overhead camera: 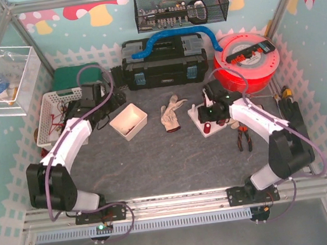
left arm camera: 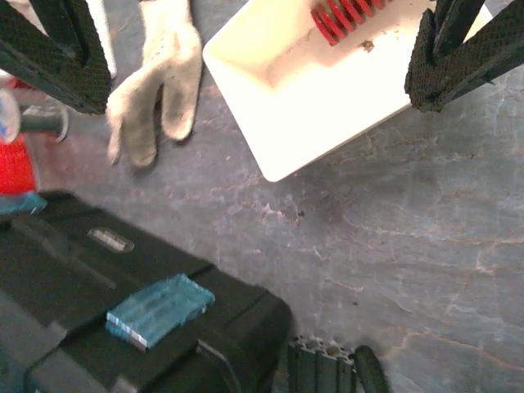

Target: Install the large spring

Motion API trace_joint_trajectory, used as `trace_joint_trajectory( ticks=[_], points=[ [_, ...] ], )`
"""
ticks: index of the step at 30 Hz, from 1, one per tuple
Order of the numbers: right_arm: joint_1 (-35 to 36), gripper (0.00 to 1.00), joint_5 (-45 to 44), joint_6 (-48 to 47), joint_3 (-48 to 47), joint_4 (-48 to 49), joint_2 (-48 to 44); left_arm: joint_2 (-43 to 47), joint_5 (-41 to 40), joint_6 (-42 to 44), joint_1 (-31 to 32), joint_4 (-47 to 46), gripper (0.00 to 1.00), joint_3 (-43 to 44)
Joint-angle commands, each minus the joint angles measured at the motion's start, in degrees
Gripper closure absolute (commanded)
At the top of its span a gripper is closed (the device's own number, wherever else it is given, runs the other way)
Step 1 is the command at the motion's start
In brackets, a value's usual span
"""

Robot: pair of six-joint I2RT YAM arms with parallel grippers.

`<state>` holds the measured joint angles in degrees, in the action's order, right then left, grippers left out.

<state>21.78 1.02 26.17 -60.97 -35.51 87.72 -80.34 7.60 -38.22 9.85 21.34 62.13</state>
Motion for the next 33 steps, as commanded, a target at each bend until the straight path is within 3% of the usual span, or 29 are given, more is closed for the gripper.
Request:
trace_joint_trajectory(
  ticks=[1, 10, 13, 24, 33],
  points=[
    [-0.2, 0.33, -1.3, 0.8, -3.4, -3.9, -6.1, -3.4, -0.6, 15.1, 2.4, 8.2, 0.07, 5.6],
    [-0.2, 0.33, -0.8, 3.0, -5.2, -5.2, -10.9, -10.2, -7.7, 43.5, 2.5, 10.8, 0.46, 9.2],
    [-0.2, 0.33, 1.2, 2.0, -6.6, -5.4, -11.1, -15.6, -4.4, 47.8, 2.1, 12.9, 0.46, 11.6],
    [-0.2, 0.33, -0.7, 0.3, -8.1, -7.0, -13.8, -24.3, -2.1, 50.3, 0.8, 14.3, 0.45, 14.1],
    [-0.2, 0.33, -1.6, -0.2, -7.6, -7.7, -15.3, -25.1, -4.8, 47.1, 0.7, 14.3, 0.81, 14.8]
  ],
)
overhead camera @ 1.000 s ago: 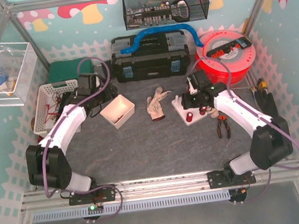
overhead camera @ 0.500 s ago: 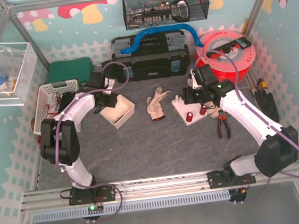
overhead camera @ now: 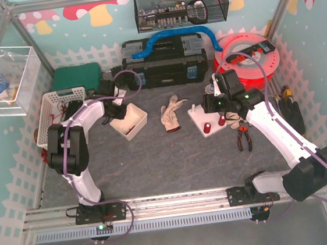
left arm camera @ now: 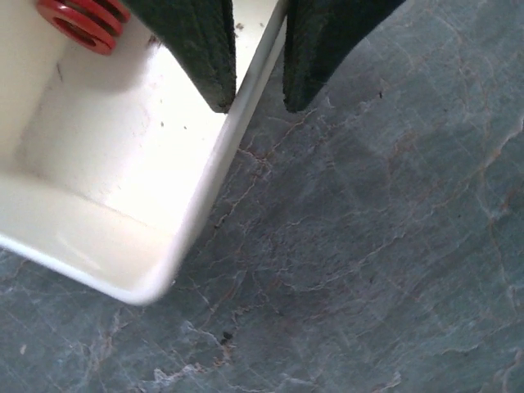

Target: Install the large spring

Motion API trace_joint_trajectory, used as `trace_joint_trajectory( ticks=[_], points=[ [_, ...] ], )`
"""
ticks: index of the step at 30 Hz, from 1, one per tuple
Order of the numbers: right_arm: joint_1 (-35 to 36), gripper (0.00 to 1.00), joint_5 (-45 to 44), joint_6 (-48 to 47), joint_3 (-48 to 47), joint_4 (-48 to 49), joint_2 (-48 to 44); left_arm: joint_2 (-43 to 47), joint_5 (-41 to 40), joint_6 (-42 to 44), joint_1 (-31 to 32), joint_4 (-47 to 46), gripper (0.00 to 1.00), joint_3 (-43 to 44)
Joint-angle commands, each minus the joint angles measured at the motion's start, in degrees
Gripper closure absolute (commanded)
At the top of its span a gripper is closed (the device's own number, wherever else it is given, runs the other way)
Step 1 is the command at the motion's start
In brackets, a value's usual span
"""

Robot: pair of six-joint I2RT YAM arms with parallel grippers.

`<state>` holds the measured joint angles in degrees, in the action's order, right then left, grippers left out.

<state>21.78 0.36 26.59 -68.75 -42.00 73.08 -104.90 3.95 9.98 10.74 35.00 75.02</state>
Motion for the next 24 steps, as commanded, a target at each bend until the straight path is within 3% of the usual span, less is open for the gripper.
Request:
trace_joint_trajectory(
  ticks=[1, 7, 12, 20, 24],
  points=[
    [-0.2, 0.33, -1.0, -0.7, 0.2, -1.2, -0.6, -0.3, -1.3, -1.6, -0.2, 0.7, 0.83, 1.8],
    [-0.2, 0.33, -1.0, -1.2, -0.2, -1.2, 0.1, 1.0, -2.8, -5.5, -0.2, 1.4, 0.91, 1.1],
    [-0.2, 0.33, -1.0, -1.3, -0.2, -1.2, 0.4, 1.6, -3.0, -9.4, -0.1, 2.3, 0.92, 0.1],
    [-0.2, 0.33, -1.0, -1.4, -1.0, -1.2, 0.8, 3.1, -7.4, -13.6, -0.2, 3.4, 0.57, 1.7],
    [-0.2, 0.33, -1.5, -1.4, -1.1, -1.2, 0.7, 6.0, -7.3, -17.3, -0.1, 4.5, 0.46, 3.9]
  ],
)
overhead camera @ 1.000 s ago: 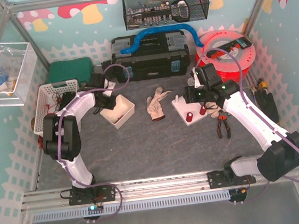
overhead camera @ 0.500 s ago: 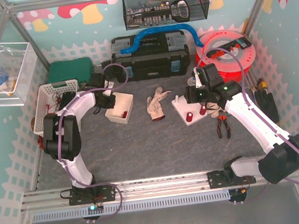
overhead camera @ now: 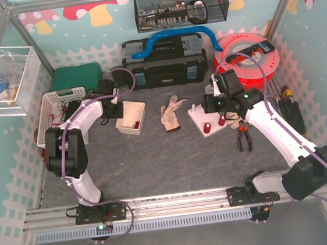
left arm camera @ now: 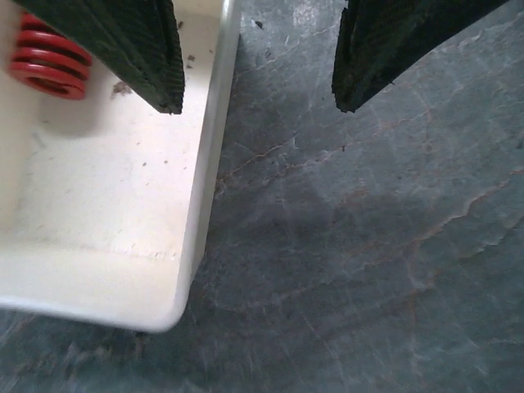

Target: Install the large spring

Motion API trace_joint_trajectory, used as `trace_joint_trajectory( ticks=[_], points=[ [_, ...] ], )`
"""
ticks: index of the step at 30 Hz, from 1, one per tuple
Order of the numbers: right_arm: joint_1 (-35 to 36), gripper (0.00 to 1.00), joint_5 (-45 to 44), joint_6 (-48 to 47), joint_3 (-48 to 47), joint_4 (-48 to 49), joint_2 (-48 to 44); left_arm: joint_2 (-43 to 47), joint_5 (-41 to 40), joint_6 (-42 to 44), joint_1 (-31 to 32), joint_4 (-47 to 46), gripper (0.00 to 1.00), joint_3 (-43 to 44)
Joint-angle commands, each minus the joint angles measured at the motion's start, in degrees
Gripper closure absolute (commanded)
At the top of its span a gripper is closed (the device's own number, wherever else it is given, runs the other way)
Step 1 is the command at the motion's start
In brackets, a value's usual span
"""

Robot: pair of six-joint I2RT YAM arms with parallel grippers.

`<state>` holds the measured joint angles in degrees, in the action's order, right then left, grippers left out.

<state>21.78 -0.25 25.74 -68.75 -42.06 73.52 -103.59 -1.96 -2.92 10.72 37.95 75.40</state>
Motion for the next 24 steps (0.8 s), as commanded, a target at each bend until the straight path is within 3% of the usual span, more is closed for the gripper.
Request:
trace_joint_trajectory(
  ticks=[1, 11, 24],
  points=[
    [-0.2, 0.33, -1.0, -0.5, -0.9, -1.1, 0.2, 5.2, -0.7, -5.4, -0.1, 2.2, 0.46, 4.1],
    [-0.2, 0.32, -0.3, 0.8, 1.0, 0.1, 0.1, 5.6, 14.0, -8.9, 4.1, 7.9, 0.59, 3.7],
    [-0.2, 0.33, -0.7, 1.4, 2.9, 0.5, -2.3, -3.3, 16.7, -6.4, 5.5, 8.4, 0.61, 3.7]
  ],
)
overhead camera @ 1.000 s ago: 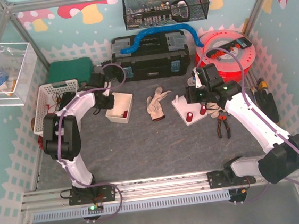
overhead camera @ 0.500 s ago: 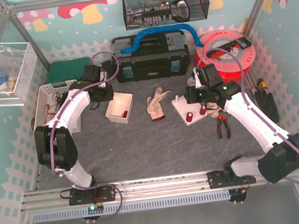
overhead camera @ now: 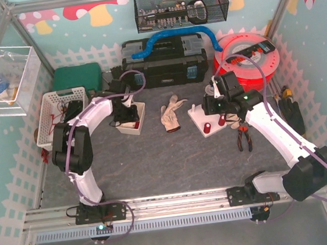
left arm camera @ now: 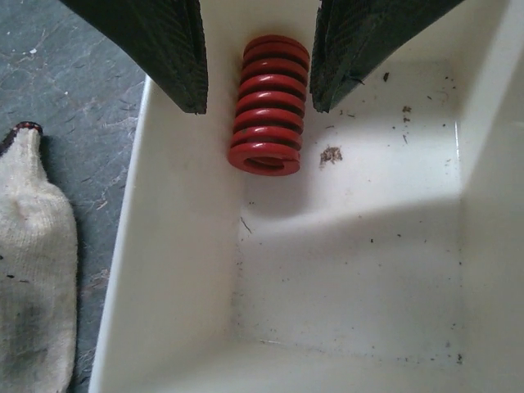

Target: Install the large spring

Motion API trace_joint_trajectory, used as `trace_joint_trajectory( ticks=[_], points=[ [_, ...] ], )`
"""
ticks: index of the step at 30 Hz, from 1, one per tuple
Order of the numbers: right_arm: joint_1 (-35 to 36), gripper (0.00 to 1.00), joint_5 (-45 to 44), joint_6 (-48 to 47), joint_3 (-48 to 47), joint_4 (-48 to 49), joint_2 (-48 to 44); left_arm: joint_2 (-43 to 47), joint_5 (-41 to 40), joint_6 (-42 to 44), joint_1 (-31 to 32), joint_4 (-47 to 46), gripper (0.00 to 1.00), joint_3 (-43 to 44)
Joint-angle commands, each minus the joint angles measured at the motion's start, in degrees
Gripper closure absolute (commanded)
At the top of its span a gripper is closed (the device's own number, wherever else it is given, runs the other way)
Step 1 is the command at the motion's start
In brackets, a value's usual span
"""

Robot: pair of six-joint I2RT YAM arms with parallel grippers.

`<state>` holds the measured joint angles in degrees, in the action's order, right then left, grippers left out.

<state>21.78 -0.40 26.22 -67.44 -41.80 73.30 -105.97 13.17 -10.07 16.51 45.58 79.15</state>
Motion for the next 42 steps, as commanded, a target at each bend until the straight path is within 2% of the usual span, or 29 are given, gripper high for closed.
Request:
trace_joint_trajectory(
  ticks=[1, 8, 12, 16, 23, 28, 34, 42],
  points=[
    [-0.2, 0.33, -0.7, 1.1, 1.9, 0.2, -2.5, -1.4, 1.3, 0.9, -0.3, 0.7, 0.61, -0.4],
    [-0.2, 0.32, -1.1, 1.6, 3.3, 0.5, -3.4, -5.7, 1.0, 2.1, -0.2, -0.8, 0.61, -1.5],
    [-0.2, 0.32, -1.6, 1.6, 3.4, 0.6, -3.6, -7.5, -2.7, 2.6, -0.2, -1.7, 0.62, -1.5],
    [-0.2, 0.32, -1.8, 1.4, 3.4, 0.6, -3.7, -8.5, -6.1, 3.0, -0.2, -3.2, 0.7, -1.2],
    [-0.2, 0.32, -2.3, 1.4, 3.5, 0.7, -3.8, -8.8, -5.7, 2.9, -0.5, -4.2, 0.84, -0.1],
    [-0.2, 0.32, -2.5, 1.4, 3.5, 1.1, -3.8, -6.6, -4.9, 2.9, -1.2, -4.1, 0.93, 1.0],
    [-0.2, 0.32, -0.5, 1.5, 2.8, 3.8, -3.7, -1.4, -3.4, 3.3, -1.4, -3.9, 0.96, 4.0],
    [-0.2, 0.33, 4.1, 3.2, -5.0, 6.1, 0.4, 6.5, -3.5, 7.0, -0.5, -7.4, 1.0, 7.1]
  ],
)
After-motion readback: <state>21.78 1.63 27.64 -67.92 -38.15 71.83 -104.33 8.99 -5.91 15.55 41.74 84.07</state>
